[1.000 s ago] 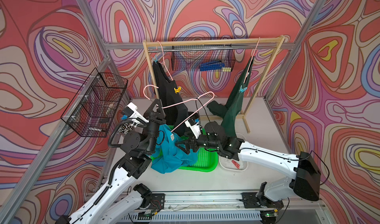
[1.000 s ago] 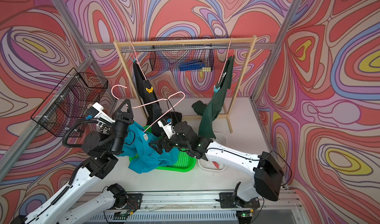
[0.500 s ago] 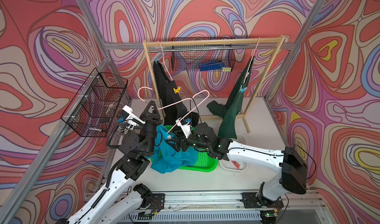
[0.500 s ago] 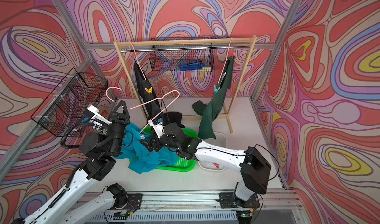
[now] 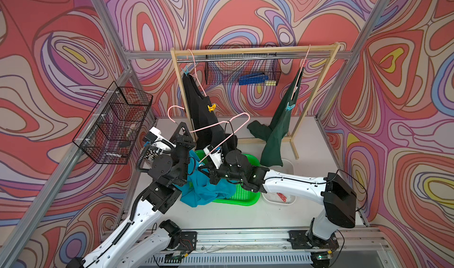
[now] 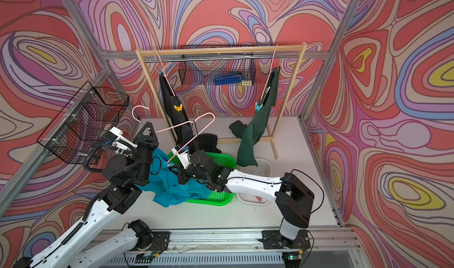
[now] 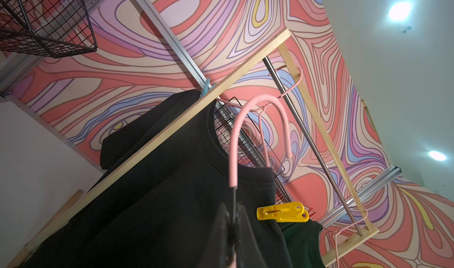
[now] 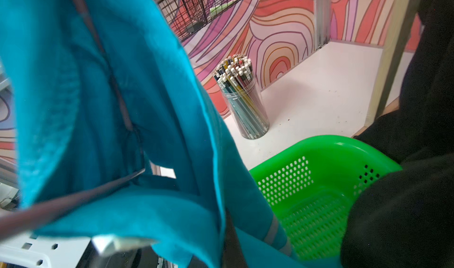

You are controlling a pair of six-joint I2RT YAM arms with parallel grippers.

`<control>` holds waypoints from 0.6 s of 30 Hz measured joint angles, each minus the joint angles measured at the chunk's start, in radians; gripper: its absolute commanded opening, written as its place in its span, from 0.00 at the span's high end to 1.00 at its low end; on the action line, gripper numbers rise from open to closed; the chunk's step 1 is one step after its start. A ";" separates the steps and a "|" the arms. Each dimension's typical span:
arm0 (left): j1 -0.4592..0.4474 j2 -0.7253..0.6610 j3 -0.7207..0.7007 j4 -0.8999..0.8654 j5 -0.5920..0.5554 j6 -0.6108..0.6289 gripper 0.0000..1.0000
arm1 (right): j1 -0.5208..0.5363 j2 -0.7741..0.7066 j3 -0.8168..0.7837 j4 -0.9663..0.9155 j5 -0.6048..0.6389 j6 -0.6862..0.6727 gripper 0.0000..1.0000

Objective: Remove the clothespins securing t-shirts to the hanger
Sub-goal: Remove the T-shirt from the hanger.

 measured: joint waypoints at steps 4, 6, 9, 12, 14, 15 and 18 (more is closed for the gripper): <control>0.001 0.036 0.000 0.021 -0.021 -0.007 1.00 | 0.023 0.053 0.042 -0.016 -0.031 0.002 1.00; 0.001 0.054 0.000 0.029 -0.031 -0.006 1.00 | 0.031 0.073 0.054 -0.020 -0.043 0.008 1.00; 0.001 0.068 0.000 0.034 -0.042 -0.006 1.00 | 0.033 0.090 0.055 -0.034 -0.050 0.014 1.00; 0.001 0.068 0.000 0.034 -0.047 -0.002 1.00 | 0.033 0.094 0.055 -0.058 -0.050 0.014 1.00; 0.001 0.068 0.006 0.031 -0.053 0.011 1.00 | 0.033 0.092 0.052 -0.066 -0.045 0.014 1.00; 0.001 0.068 0.010 0.029 -0.056 0.016 1.00 | 0.033 0.089 0.046 -0.068 -0.040 0.013 1.00; 0.001 0.064 0.025 0.019 -0.066 0.040 1.00 | 0.034 0.075 0.031 -0.104 -0.005 0.005 1.00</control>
